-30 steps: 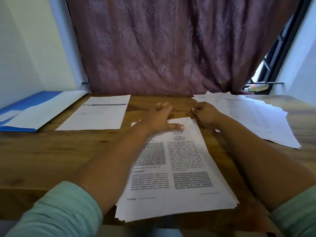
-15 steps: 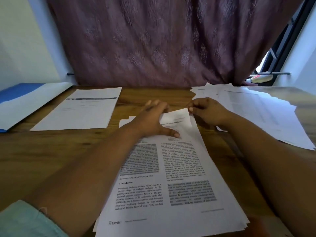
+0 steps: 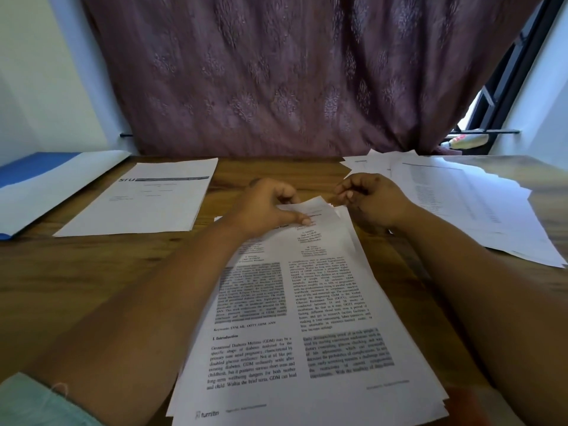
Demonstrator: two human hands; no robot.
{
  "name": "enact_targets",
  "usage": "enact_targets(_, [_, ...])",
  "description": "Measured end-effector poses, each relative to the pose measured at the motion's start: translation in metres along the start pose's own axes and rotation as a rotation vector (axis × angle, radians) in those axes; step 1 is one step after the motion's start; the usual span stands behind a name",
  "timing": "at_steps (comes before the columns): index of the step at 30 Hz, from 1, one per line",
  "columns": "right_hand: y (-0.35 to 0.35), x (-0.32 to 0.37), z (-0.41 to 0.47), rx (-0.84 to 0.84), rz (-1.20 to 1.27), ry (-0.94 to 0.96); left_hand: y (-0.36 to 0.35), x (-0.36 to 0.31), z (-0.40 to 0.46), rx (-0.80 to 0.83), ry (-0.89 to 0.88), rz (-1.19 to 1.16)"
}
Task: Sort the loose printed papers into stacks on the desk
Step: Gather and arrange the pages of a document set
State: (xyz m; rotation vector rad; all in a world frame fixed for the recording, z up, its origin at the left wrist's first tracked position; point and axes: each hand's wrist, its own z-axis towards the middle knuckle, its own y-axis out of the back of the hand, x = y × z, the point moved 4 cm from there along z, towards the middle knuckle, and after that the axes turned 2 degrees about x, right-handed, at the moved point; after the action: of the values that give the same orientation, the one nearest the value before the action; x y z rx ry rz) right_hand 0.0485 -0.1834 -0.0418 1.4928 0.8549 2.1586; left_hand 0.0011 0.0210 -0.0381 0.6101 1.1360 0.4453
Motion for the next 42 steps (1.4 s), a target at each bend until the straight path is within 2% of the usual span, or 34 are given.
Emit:
enact_targets(6, [-0.001,0.001,-0.001,0.014,-0.032,-0.026,0.010,-0.001,-0.009,0.085,0.055,-0.041])
enact_targets(11, [-0.006,-0.001,-0.007,0.013,-0.050,-0.128,0.007,0.000,-0.015,0.267,0.104,0.035])
enact_targets(17, [-0.009,0.004,-0.011,0.136,-0.096,-0.187,0.007,0.003,-0.015,0.296,0.091,0.001])
enact_targets(19, [-0.010,0.007,-0.013,0.161,0.001,-0.228,0.006,0.003,-0.015,0.306,0.076,-0.002])
enact_targets(22, [-0.013,0.008,-0.018,0.179,0.359,-0.345,0.006,0.002,-0.014,0.307,0.053,-0.012])
enact_targets(24, [-0.014,0.008,-0.018,0.152,0.504,-0.365,0.007,0.003,-0.013,0.285,0.047,-0.012])
enact_targets(29, [-0.009,0.010,-0.017,0.040,0.605,-0.314,0.007,0.004,-0.014,0.263,0.071,-0.009])
enact_targets(39, [-0.007,0.008,-0.014,0.059,0.623,-0.303,0.006,0.005,-0.014,0.259,0.091,-0.001])
enact_targets(42, [-0.009,0.008,-0.014,0.100,0.647,-0.336,0.005,0.003,-0.018,0.276,0.101,-0.077])
